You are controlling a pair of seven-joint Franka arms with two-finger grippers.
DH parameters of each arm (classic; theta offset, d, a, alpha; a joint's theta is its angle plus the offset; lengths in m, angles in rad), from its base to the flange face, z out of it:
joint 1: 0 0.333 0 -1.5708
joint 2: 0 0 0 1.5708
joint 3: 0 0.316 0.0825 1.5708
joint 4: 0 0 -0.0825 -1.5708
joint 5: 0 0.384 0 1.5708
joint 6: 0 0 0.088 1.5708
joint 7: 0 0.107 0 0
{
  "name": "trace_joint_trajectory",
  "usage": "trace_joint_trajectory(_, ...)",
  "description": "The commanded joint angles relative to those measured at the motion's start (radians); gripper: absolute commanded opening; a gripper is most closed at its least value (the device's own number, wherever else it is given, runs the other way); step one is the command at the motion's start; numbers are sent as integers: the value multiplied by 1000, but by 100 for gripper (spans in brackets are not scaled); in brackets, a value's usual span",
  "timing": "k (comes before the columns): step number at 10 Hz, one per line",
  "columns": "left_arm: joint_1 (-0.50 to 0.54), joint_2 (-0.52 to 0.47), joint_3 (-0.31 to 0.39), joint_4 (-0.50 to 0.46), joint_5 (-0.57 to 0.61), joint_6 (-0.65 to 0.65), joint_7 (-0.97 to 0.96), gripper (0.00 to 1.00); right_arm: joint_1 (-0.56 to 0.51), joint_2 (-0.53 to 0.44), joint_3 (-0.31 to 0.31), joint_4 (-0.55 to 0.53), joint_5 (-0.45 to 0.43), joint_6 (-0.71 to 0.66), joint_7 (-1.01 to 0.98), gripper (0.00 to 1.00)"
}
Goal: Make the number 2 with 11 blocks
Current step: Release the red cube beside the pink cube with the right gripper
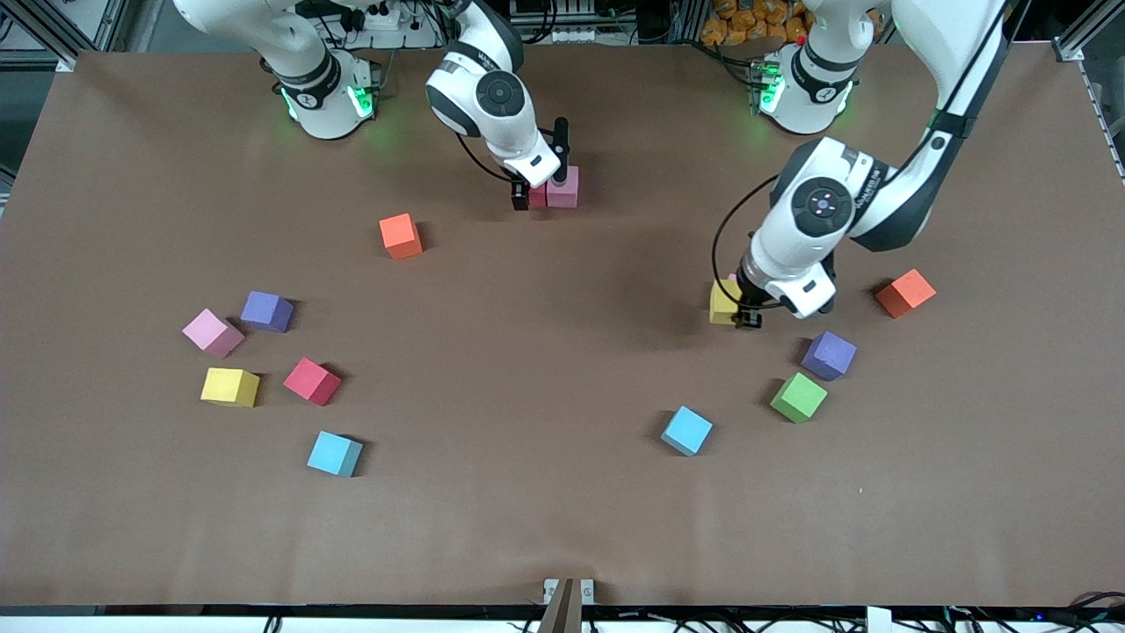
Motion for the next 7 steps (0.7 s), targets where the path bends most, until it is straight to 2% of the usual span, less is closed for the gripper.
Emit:
trace_joint_trajectory(1, 4, -19, -20, -15, 6, -37, -36, 0, -82, -61, 67, -2, -13, -49, 3, 100)
trace_joint_trajectory(2, 6, -19, -22, -15, 6, -49, -36, 0, -117, -92, 69, 4, -12, -72, -55, 100)
trace_joint_trajectory(5, 9, -18, -22, -13, 6, -49, -36, 0, -243, -236, 61, 37, -12, -279, -100, 100)
trace_joint_trajectory(7, 6, -19, -24, -19, 6, -51, -39, 0, -347, -308, 58, 33, -12, -299, -99, 100)
